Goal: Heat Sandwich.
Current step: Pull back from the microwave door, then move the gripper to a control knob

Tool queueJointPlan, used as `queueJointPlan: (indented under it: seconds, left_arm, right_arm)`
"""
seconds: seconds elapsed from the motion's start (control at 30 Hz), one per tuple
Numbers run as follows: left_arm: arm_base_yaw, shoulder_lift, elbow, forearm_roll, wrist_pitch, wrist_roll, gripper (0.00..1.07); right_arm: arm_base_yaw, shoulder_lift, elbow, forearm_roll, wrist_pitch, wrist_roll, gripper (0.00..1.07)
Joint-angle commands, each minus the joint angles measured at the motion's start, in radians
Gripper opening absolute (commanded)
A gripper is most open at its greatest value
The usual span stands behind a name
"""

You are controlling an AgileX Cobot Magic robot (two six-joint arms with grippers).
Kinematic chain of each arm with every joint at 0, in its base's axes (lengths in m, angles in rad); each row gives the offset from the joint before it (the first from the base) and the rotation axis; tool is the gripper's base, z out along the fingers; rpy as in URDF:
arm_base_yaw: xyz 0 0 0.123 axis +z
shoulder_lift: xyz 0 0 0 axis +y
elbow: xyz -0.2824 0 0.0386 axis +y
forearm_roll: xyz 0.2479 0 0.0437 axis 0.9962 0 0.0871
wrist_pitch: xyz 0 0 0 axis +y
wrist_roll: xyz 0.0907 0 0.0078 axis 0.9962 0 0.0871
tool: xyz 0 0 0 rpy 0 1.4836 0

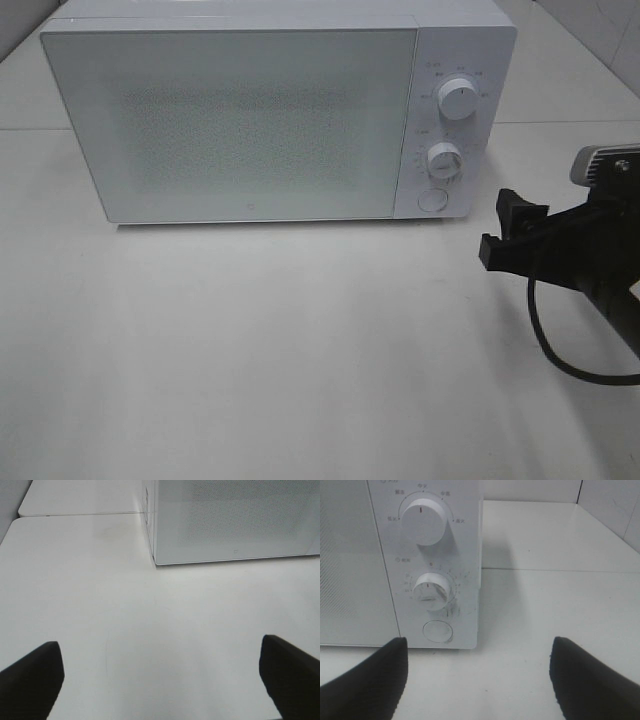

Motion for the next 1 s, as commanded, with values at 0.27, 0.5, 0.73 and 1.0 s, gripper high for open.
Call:
queueJointPlan:
  seconds: [0.27, 0.5, 0.73, 1.0]
  left_arm:
    - [0.004, -0.027, -0.001, -0.005, -0.016, -0.004, 1.04]
    - [0.004, -0.027, -0.001, -0.005, -0.016, -0.004, 1.04]
    - [0.004, -0.027, -0.001, -0.005, -0.016, -0.004, 1.04]
    - [0.004, -0.027, -0.001, -0.005, -0.016, -0.004, 1.04]
  right_arm:
    - [0.132, 0.09, -0.083, 0.122, -0.082, -0.022, 0.76]
    - [0.143, 0.106, -0.094, 0.13, -0.084, -0.031, 0.76]
    - [0.142, 0.106, -0.094, 0.13, -0.076, -0.031, 0.76]
    - [0.139, 0.106, -0.118, 0.13, -0.057, -0.028, 0.76]
